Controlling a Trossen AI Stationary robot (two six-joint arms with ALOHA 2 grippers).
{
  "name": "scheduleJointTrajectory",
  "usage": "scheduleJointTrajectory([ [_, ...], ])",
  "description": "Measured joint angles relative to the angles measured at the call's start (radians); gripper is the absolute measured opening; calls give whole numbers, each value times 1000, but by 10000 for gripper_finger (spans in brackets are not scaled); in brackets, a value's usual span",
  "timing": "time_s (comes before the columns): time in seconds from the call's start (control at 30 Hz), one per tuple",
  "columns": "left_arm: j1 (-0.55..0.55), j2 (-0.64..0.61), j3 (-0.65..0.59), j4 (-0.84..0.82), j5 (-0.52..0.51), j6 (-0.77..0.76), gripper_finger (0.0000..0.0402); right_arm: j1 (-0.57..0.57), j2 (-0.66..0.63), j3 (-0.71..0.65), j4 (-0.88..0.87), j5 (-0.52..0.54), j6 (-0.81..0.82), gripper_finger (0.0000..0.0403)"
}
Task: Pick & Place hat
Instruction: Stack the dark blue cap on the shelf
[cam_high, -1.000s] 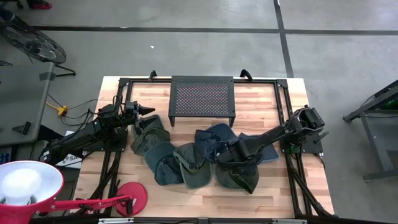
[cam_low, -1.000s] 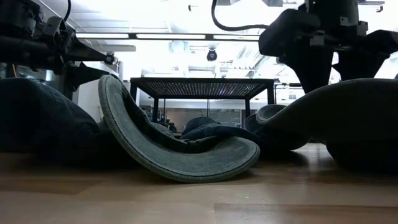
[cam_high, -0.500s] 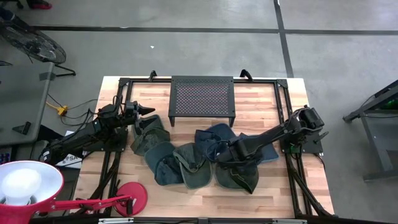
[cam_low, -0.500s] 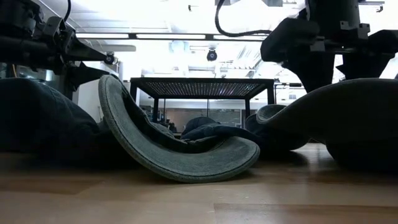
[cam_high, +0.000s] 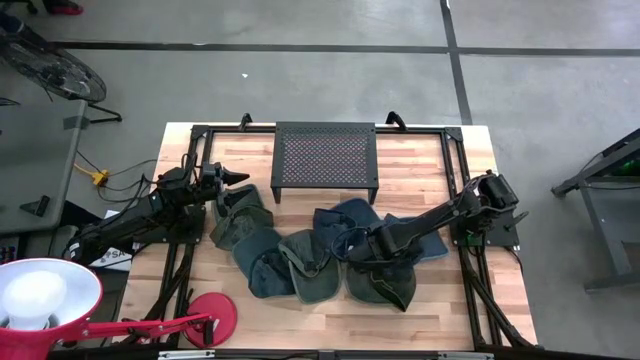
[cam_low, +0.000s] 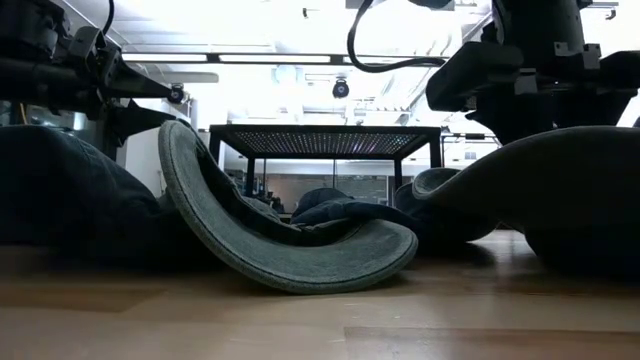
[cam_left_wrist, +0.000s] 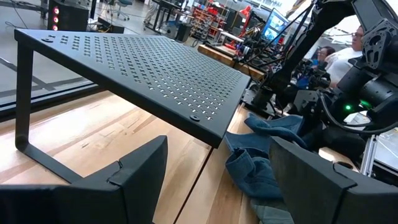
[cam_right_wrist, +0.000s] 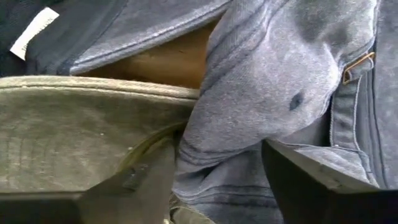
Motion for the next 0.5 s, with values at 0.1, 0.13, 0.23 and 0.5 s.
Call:
scheduleJointTrajectory([
  [0.1,0,0,0,0,0,0,276,0,0,0,0,-3,-10,186],
  [0.13,0,0,0,0,0,0,276,0,0,0,0,-4,-17,172],
  [0.23,0,0,0,0,0,0,276,0,0,0,0,-4,-26,133],
  [0.5,0,0,0,0,0,0,276,0,0,0,1,-13,-53,24],
])
